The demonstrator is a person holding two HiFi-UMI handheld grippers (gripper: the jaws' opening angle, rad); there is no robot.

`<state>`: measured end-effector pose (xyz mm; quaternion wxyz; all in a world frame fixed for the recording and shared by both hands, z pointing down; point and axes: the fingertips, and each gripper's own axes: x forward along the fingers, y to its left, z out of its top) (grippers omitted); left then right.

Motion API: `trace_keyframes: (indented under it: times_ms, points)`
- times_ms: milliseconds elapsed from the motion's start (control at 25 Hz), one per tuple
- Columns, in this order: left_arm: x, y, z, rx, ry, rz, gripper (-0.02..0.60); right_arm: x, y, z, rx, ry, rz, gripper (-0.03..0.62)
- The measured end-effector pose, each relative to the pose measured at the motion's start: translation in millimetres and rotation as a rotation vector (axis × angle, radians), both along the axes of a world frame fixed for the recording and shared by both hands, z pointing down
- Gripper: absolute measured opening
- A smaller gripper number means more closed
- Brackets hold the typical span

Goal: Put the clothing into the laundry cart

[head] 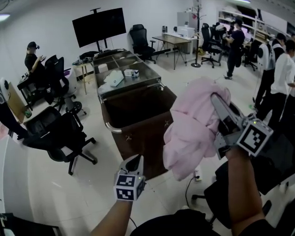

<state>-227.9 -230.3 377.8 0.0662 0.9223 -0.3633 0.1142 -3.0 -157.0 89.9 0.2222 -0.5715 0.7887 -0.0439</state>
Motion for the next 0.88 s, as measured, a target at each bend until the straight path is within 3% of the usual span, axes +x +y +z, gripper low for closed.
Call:
trace_keyframes:
  times_ms: [480,880]
  points:
    - [-30.7,-20.9,-0.6,0.004,-0.007,-0.123,-0.002,-50.6,-83.4,-32.0,0.030,0.035,-0.174,0.107]
    - [-51.8,-62.1,-8.5,0.017,0.003,-0.285,-0.002,-71.7,-219.8,-25.3,-0.025,0.069,-0.269,0.107]
